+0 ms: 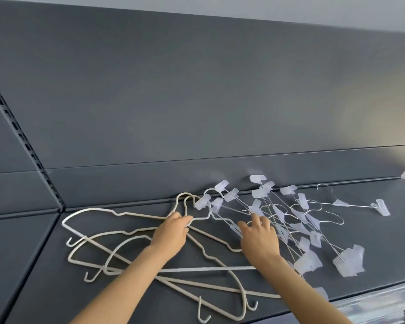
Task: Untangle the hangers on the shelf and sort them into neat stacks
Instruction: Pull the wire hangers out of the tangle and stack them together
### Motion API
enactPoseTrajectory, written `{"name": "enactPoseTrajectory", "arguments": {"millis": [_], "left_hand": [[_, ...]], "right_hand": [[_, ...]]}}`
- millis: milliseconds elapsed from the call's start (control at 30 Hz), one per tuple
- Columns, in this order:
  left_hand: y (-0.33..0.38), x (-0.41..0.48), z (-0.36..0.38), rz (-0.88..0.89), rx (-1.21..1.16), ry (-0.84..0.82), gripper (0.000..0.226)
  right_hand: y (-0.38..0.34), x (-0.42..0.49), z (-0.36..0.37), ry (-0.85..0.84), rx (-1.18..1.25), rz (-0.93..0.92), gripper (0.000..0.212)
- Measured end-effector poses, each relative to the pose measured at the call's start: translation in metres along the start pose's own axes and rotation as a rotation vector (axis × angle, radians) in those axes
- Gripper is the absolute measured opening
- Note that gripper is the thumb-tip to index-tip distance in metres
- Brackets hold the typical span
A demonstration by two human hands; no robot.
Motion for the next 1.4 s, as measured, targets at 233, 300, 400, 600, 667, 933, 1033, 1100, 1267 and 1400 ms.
{"name": "enactPoseTrajectory", "arguments": {"millis": [233,300,400,600,667,933,1033,1100,1267,1400], "left_hand": [[0.008,0.006,-0.007,0.06,-0.051,0.086,0.036],[0.008,0.009,-0.01,0.049,-0.051,0.085,0.037],[0.012,0.012,-0.011,0.056,-0.058,0.085,0.04],[0.001,0.013,-0.021,0.068,-0.056,0.067,0.039],[-0.004,0.009,-0.025,0.067,-0.094,0.093,0.037],[-0.019,-0.012,-0.04,0.071,-0.167,0.179,0.026],[-0.028,-0.008,-0.035,0.044,-0.13,0.148,0.023],[-0.036,-0.005,-0.033,0.005,-0.143,0.12,0.025],[-0.058,-0.001,-0.025,-0.097,0.157,-0.155,0.076],[-0.069,-0.001,-0.017,-0.128,0.271,-0.32,0.089]], "right_hand": [[0.027,0.01,-0.016,0.0,0.156,-0.049,0.038],[0.034,0.01,-0.024,0.021,0.192,-0.05,0.036],[0.041,0.013,-0.037,0.09,0.224,-0.062,0.03],[0.095,0.033,-0.073,0.222,0.214,0.113,0.021],[0.11,0.035,-0.072,0.251,0.163,0.164,0.017],[0.125,0.026,-0.038,0.18,0.056,0.279,0.023],[0.086,0.017,-0.046,0.316,0.106,0.119,0.019],[0.049,0.005,-0.046,0.369,0.152,-0.026,0.011],[0.017,-0.011,-0.021,0.313,0.199,-0.162,0.029],[0.038,-0.014,-0.009,0.19,0.309,-0.046,0.022]]}}
Point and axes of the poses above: each hand's wrist, its own x-axis towards the middle knuckle, its own z-axis out of the palm, y = z × x, the point moved 9 cm from there along x, towards the middle knuckle, and after that the axes turned 7 degrees about z, right-handed, at the moved point
